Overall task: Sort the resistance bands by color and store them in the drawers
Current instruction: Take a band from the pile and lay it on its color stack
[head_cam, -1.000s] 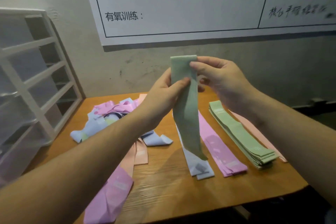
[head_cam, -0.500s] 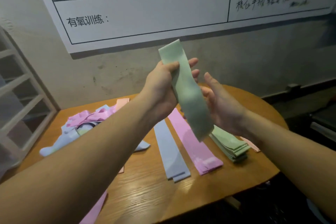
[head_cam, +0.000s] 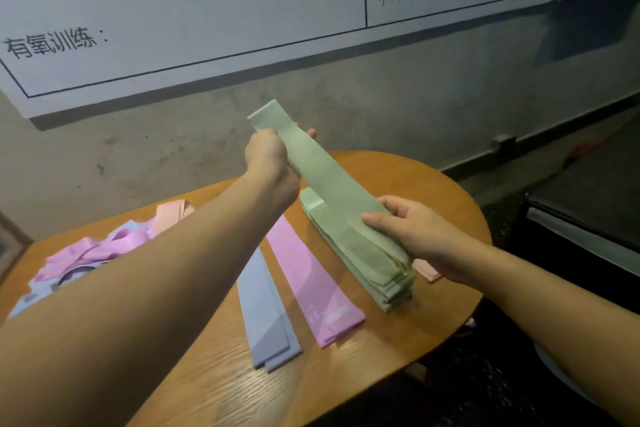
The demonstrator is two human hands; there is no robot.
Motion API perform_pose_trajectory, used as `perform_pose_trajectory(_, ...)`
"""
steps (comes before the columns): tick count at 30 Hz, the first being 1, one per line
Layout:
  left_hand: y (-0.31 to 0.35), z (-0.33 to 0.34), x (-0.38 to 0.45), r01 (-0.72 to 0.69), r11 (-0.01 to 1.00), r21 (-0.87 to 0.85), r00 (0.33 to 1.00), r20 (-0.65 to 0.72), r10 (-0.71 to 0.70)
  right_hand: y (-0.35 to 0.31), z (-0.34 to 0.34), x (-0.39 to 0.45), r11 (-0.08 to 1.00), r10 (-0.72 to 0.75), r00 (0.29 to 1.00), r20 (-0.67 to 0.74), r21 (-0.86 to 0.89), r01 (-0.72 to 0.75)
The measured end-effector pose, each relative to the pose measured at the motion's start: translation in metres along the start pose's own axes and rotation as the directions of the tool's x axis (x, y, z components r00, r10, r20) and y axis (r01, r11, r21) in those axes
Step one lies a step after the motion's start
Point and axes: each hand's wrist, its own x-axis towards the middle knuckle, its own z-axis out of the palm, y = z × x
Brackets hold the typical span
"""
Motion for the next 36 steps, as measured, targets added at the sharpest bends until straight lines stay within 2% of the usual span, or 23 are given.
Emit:
perform_pose_trajectory(6,-0.029,-0.005,0.032,-0.021,0.974,0.224,0.995,-0.094,0.043,0.011,-0.018,0.005,0.980,0.006,0.996,-0.087,-0.199,-0.024)
perform_pose_trajectory(9,-0.037,-0.014,0.046,-0.044,0.911,0.410,0.998,-0.025,0.059,0.018,-0.026,0.007,0.964,0.045,0.997,-0.057,-0.259,-0.058)
perform_pose_trajectory(13,-0.041,-0.029,0.060,-0.051,0.872,0.487,0.998,-0.001,0.058,0.028,-0.037,0.013,0.959,-0.006,0.997,-0.078,-0.283,-0.016)
perform_pose_trajectory(16,-0.046,-0.044,0.076,-0.055,0.801,0.596,0.997,-0.012,0.077,0.030,-0.038,0.018,0.947,-0.029,0.998,-0.055,-0.321,0.010)
perform_pose_trajectory(19,-0.054,-0.052,0.093,-0.021,0.773,0.634,0.997,-0.042,0.061,0.031,-0.035,0.023,0.918,-0.053,0.998,-0.027,-0.396,0.038)
perform_pose_trajectory(22,-0.066,-0.051,0.107,-0.050,0.712,0.701,0.997,-0.002,0.071,0.036,-0.030,0.028,0.885,-0.024,1.000,-0.005,-0.466,0.019)
perform_pose_trajectory(29,-0.096,-0.059,0.130,-0.188,0.473,0.861,0.981,0.139,0.136,0.050,-0.024,0.028,0.780,0.031,0.999,0.036,-0.626,-0.002)
perform_pose_trajectory(36,-0.107,-0.075,0.135,-0.188,0.371,0.909,0.979,0.143,0.147,0.053,-0.027,0.022,0.645,0.057,0.998,0.039,-0.764,-0.007)
